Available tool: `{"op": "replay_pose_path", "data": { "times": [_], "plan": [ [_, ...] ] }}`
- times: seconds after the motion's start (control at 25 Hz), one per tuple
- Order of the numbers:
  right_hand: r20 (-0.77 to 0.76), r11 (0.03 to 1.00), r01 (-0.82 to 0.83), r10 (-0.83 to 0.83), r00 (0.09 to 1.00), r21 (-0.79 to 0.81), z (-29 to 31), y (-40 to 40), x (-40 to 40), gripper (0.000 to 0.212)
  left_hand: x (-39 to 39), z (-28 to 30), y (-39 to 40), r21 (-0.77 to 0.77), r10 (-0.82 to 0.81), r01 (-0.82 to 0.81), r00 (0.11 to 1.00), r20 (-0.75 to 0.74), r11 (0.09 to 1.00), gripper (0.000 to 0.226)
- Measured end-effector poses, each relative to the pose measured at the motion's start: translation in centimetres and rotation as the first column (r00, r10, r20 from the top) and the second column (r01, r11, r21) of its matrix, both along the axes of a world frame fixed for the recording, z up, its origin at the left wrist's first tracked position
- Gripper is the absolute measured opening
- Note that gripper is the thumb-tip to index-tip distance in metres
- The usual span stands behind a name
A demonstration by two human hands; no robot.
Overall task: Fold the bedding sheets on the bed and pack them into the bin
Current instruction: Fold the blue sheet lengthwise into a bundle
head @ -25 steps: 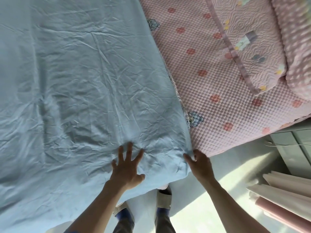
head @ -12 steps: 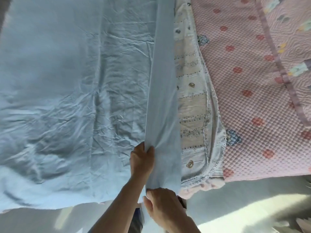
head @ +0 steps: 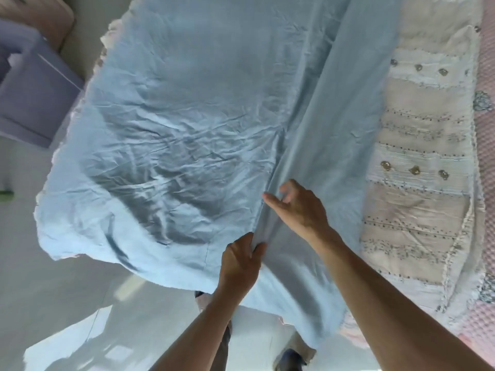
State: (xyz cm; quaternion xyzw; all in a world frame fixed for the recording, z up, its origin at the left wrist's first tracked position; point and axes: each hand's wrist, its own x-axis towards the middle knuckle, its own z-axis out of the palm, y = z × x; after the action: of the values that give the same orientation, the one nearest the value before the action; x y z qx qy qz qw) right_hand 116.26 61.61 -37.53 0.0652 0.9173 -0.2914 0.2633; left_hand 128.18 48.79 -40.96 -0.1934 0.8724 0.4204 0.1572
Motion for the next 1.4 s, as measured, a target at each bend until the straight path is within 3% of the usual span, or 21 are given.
{"op": "replay_pose_path", "data": {
  "times": [0.12,0.24,0.32,0.4,0.52,0.6,0.64,0.68,0.76,0.84,0.92,0.96,1.04,1.12,1.2,1.28,1.4],
  "plan": [
    [0.064,0.976,0.019,-0.034,0.997,0.216,-2.4,-5.5,-3.3,0.054,0.3,0.0,-3.2,0.133,-0.115,0.108,0.992,0.043,0.985,0.034],
    [0.004,0.902,0.002,-0.004,1.000,0.433,-3.8,-8.3,-3.5,0.041,-0.1,-0.7,-8.0,0.228,-0.092,0.050,0.980,0.177,0.972,0.023],
    [-0.061,0.864,-0.067,0.112,0.992,0.500,-4.7,-11.1,-1.7,0.034,0.4,-1.2,-11.7,0.235,-0.077,0.011,0.959,0.274,0.972,0.012],
    [-0.057,0.857,-0.187,0.243,0.968,0.480,-5.5,-15.2,0.2,0.037,0.7,-1.4,-16.0,0.105,0.023,-0.058,0.952,0.306,0.993,0.011],
    [0.041,0.871,-0.315,0.325,0.945,0.377,-6.7,-19.9,1.9,0.042,-2.5,-0.6,-22.9,-0.141,0.188,-0.168,0.973,0.136,0.976,0.016],
    [-0.085,0.865,-0.366,0.417,0.905,0.345,-7.6,-22.0,2.2,0.045,-4.5,-1.1,-29.2,-0.280,0.106,-0.128,0.990,-0.093,0.951,0.034],
    [-0.156,0.856,-0.373,0.448,0.880,0.357,-8.1,-22.9,2.3,0.047,-4.4,-1.9,-32.5,-0.408,-0.013,-0.037,0.993,-0.119,0.912,0.048],
    [-0.178,0.836,-0.385,0.479,0.860,0.391,-8.7,-23.7,2.6,0.050,-3.4,-3.1,-35.7,-0.530,-0.130,0.094,0.991,-0.031,0.843,0.061],
    [-0.118,0.799,-0.384,0.485,0.867,0.463,-9.5,-24.8,3.8,0.054,1.0,-4.9,-40.0,-0.576,-0.169,0.274,0.958,0.230,0.770,0.082],
    [-0.057,0.764,-0.428,0.515,0.855,0.484,-8.8,-25.8,4.8,0.056,4.7,-4.8,-42.2,-0.555,0.058,0.203,0.907,0.417,0.807,0.100],
    [-0.017,0.789,-0.453,0.505,0.863,0.416,-7.4,-25.5,5.2,0.053,4.3,-3.3,-40.7,-0.588,0.279,0.043,0.851,0.446,0.808,0.095],
    [0.005,0.836,-0.444,0.467,0.884,0.321,-7.1,-25.2,4.9,0.048,3.6,-2.6,-39.2,-0.589,0.308,-0.045,0.883,0.354,0.807,0.084],
    [-0.008,0.923,-0.353,0.358,0.934,0.153,-6.0,-23.4,3.2,0.035,1.3,-1.7,-34.0,-0.472,0.152,-0.083,0.983,0.108,0.878,0.056],
    [-0.178,0.986,-0.148,0.160,0.971,0.077,-5.2,-20.8,1.2,0.023,-1.4,-0.9,-27.7,-0.249,-0.023,0.022,1.000,-0.003,0.968,0.030],
    [-0.211,0.990,0.141,-0.132,0.968,0.025,-4.9,-17.0,-1.1,0.016,-3.7,-1.1,-21.0,-0.017,-0.158,0.160,0.983,0.093,0.987,0.019],
    [-0.090,0.944,0.329,-0.326,0.941,0.024,-5.2,-12.7,-3.3,0.016,-4.5,-1.8,-14.9,0.075,-0.272,0.262,0.918,0.287,0.962,0.025],
    [-0.029,0.926,0.359,-0.358,0.933,0.117,-6.5,-8.7,-6.1,0.026,-3.8,-3.0,-10.0,0.132,-0.266,0.230,0.842,0.469,0.964,0.041]
  ]
}}
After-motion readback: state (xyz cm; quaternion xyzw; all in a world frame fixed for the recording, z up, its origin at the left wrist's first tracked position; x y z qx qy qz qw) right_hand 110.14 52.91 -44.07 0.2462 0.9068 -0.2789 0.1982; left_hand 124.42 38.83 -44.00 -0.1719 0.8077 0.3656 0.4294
